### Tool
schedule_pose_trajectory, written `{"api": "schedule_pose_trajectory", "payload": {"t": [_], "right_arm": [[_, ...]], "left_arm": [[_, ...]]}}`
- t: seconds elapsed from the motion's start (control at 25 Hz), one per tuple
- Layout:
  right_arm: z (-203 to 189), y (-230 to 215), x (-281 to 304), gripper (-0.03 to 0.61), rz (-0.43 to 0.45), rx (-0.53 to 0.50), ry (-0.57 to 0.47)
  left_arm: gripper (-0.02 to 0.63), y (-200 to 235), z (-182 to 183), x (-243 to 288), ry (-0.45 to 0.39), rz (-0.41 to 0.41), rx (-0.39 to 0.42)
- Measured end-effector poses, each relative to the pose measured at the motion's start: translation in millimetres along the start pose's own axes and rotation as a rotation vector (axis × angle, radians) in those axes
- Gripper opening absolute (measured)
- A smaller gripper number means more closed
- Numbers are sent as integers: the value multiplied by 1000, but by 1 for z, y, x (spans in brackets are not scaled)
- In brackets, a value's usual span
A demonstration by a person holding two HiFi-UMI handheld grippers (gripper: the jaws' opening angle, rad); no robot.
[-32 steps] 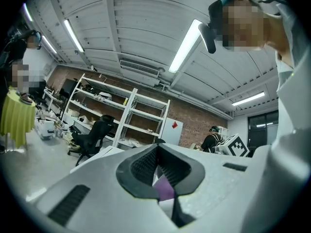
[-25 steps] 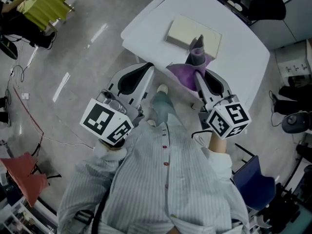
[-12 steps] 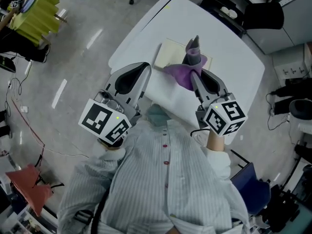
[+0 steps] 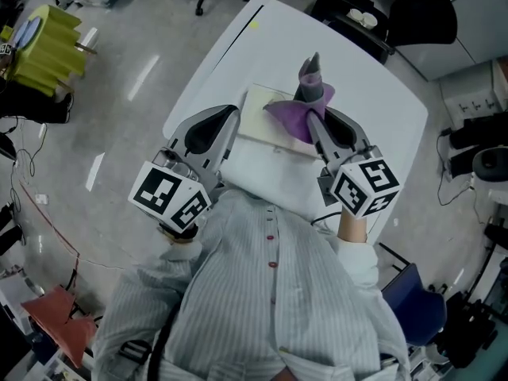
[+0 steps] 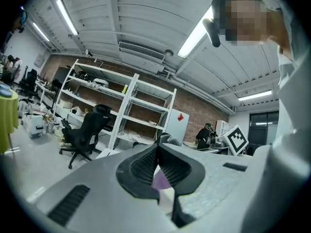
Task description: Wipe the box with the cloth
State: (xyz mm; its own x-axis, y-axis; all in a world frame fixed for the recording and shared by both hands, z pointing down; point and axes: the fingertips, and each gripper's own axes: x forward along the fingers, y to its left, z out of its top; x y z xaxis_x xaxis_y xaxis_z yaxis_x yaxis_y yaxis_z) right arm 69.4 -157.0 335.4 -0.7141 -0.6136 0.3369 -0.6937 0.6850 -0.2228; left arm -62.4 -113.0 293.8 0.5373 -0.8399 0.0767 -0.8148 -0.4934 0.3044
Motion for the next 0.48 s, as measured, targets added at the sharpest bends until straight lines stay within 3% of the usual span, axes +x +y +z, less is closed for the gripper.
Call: {"api": "schedule_pose_trajectory", "payload": {"t": [0.48], "right_arm": [[12, 0, 22, 55, -51, 13, 5]], "left_arm": [[9, 23, -4, 35, 95, -89, 4]]}}
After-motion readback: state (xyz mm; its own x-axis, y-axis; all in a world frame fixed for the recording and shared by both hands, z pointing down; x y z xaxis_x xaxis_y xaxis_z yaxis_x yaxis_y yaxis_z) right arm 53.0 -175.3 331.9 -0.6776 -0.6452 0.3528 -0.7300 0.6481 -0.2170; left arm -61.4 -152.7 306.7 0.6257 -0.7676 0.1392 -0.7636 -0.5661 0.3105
